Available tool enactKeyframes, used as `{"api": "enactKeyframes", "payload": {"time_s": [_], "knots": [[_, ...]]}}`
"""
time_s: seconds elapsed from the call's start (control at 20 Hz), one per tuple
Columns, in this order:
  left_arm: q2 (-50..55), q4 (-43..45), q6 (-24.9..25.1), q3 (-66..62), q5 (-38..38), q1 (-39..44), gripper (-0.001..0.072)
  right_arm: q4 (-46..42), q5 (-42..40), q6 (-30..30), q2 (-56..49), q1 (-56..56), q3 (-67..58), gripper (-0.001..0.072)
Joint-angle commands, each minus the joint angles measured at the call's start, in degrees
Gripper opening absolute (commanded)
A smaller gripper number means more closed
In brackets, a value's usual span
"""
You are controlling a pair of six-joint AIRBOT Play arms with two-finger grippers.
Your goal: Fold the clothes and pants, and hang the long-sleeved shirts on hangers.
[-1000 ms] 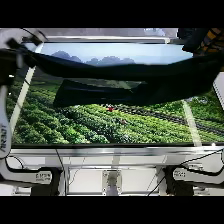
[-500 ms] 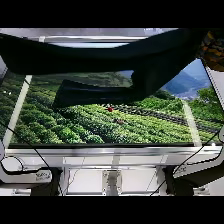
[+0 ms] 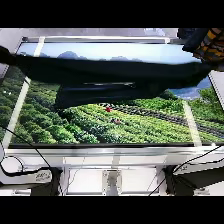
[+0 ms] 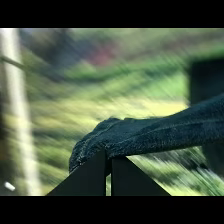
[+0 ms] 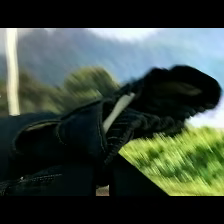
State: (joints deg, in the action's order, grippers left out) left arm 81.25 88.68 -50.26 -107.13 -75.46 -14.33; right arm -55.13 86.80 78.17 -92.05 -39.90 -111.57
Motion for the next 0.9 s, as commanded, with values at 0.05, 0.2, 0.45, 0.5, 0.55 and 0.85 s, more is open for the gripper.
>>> {"api": "enactKeyframes", "payload": {"time_s": [0.05, 0.2, 0.45, 0.5, 0.55, 0.85], "knots": [[-8.07, 2.19, 1.18, 17.57, -3.85, -0.87, 0.0018, -16.28, 3.93, -0.70, 3.17, -1.57, 8.72, 0.0023], [-18.16, 3.28, 1.92, 32.85, 0.42, -4.79, 0.0019, -20.85, 3.32, -0.61, 7.26, -4.52, 16.00, 0.0023], [-27.52, 3.74, 5.68, 53.00, 5.92, -8.17, 0.0019, -21.38, -2.75, -1.09, 15.23, -13.31, 33.55, 0.0024], [-27.63, 4.46, 6.21, 55.32, 5.90, -7.72, 0.0019, -21.22, -4.24, -1.46, 16.33, -14.32, 37.20, 0.0023], [-27.61, 5.86, 6.19, 57.42, 6.08, -7.26, 0.0019, -21.24, -5.68, -2.36, 17.22, -14.84, 40.30, 0.0023], [-27.50, 10.16, 7.23, 64.02, 9.29, -6.01, 0.0019, -28.20, -12.74, -4.31, 19.54, -14.88, 53.20, 0.0025]]}}
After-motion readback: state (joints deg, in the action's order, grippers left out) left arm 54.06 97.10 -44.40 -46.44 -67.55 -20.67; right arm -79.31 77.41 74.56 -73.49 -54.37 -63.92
